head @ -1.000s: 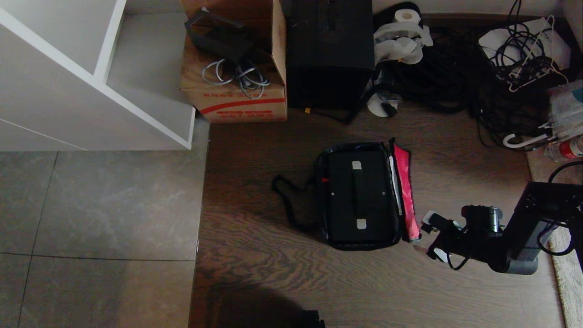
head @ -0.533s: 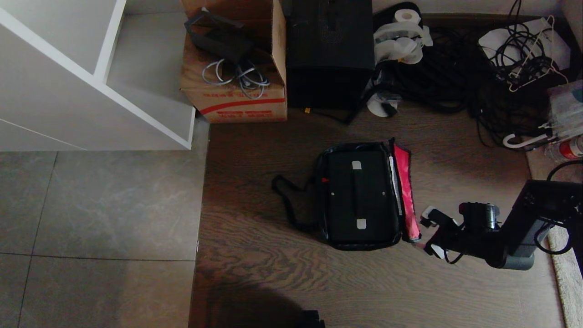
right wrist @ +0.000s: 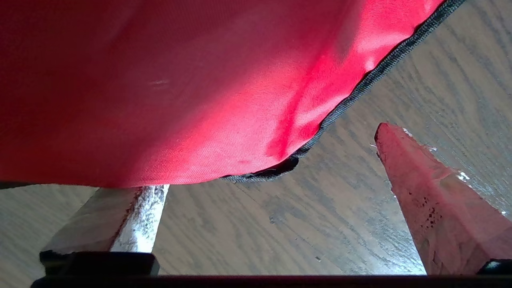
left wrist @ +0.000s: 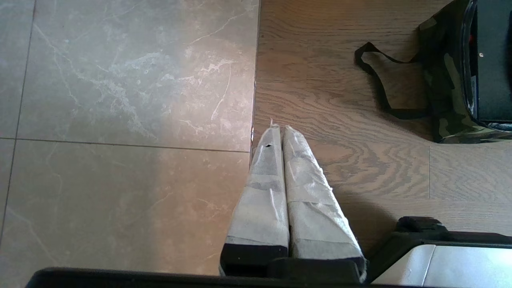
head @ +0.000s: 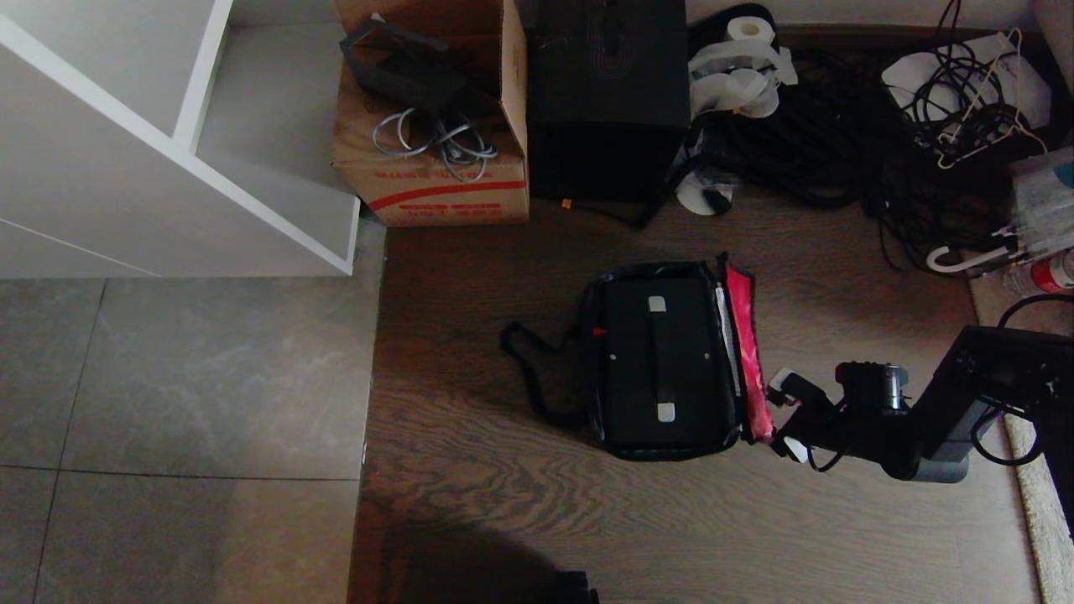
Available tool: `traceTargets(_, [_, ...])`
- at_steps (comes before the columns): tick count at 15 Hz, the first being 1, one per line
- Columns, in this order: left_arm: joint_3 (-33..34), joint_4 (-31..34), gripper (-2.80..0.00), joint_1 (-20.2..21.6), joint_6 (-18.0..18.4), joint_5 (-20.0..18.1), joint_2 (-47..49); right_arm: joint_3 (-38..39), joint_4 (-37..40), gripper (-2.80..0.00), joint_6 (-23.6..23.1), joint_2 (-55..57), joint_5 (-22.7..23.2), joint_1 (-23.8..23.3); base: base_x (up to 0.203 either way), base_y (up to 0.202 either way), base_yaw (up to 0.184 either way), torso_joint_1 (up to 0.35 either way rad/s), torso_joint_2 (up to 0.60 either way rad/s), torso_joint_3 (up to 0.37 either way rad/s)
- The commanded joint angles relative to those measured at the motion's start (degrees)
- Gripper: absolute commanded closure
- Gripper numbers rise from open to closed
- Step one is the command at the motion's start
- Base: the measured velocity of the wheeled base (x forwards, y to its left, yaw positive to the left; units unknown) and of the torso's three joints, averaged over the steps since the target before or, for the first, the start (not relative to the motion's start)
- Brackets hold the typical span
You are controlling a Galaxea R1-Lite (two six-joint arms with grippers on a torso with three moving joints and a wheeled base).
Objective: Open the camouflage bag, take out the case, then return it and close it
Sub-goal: Close the top of the storage box
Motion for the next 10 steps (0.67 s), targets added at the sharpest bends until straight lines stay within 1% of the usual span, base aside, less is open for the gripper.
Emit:
traceTargets(1, [0.0,0.0,0.00,0.0,0.0,0.0,0.0,-1.2,0.1,-2.80,-0.3,0.4,0.2,0.0,0.000,0.000,0.000,0.000,0.00,0.000])
traceTargets(2, [0.0,0.0,0.00,0.0,0.0,0.0,0.0,-1.2,0.0,-2.80,-0.6,0.4,0.6,-0.1,0.000,0.000,0.000,0.000,0.00,0.000])
traceTargets(3, [0.0,0.0,0.00,0.0,0.0,0.0,0.0,-1.1,0.0,0.00,-0.7,0.4,0.6,-0.1,0.000,0.000,0.000,0.000,0.00,0.000])
traceTargets(10, [0.0,0.0,0.00,0.0,0.0,0.0,0.0,-1.3,-0.7,0.00,-0.6,-0.1,0.3,-0.1,0.000,0.000,0.000,0.000,0.00,0.000])
